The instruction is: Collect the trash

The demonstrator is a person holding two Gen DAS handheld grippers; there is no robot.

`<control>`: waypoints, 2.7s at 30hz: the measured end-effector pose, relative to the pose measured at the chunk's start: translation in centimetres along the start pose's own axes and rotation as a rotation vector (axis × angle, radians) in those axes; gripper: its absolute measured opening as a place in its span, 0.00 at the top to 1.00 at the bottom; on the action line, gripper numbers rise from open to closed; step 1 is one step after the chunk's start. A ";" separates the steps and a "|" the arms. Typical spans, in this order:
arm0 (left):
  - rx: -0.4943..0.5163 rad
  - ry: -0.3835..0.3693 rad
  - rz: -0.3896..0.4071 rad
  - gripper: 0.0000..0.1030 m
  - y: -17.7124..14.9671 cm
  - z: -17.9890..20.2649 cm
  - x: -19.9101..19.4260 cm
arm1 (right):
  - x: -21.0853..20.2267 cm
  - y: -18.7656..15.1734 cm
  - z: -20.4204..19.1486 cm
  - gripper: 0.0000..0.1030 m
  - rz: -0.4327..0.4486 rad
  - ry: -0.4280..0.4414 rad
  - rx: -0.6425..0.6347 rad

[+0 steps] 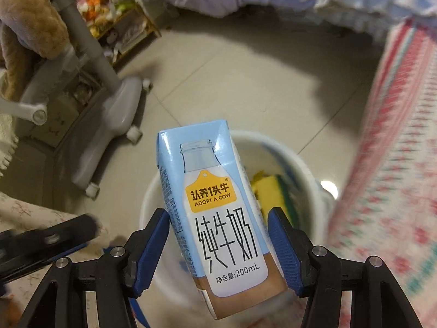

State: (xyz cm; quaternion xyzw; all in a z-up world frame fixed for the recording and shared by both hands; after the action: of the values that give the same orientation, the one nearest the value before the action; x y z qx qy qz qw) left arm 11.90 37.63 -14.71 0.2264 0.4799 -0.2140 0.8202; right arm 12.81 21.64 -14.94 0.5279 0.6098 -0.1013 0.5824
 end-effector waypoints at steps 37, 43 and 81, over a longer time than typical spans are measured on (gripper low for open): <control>0.397 0.195 0.431 0.26 -24.5 4.9 -15.0 | -26.5 -17.5 0.4 0.14 0.282 -0.054 -0.214; 0.413 0.212 0.478 0.26 -26.6 6.1 -16.3 | -27.2 -19.3 1.1 0.09 0.299 -0.093 -0.257; 0.495 0.274 0.457 0.25 -30.9 10.1 -16.2 | -29.1 -20.6 3.1 0.06 0.331 -0.146 -0.272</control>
State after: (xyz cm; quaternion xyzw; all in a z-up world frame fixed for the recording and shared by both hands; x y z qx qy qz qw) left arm -5.98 9.10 -1.11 0.5459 0.4560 -0.1026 0.6954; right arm -7.84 -4.62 -2.19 0.5286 0.4790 0.0409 0.6996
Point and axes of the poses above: each gripper's, at about its wrist camera, not at the fingertips, and x roughly the way its jaws point, z to its right, y to its top, the point moved 3 cm from there along x, roughly the way its jaws point, and after that the axes turned 11 degrees about -x, right-handed, at the moved point
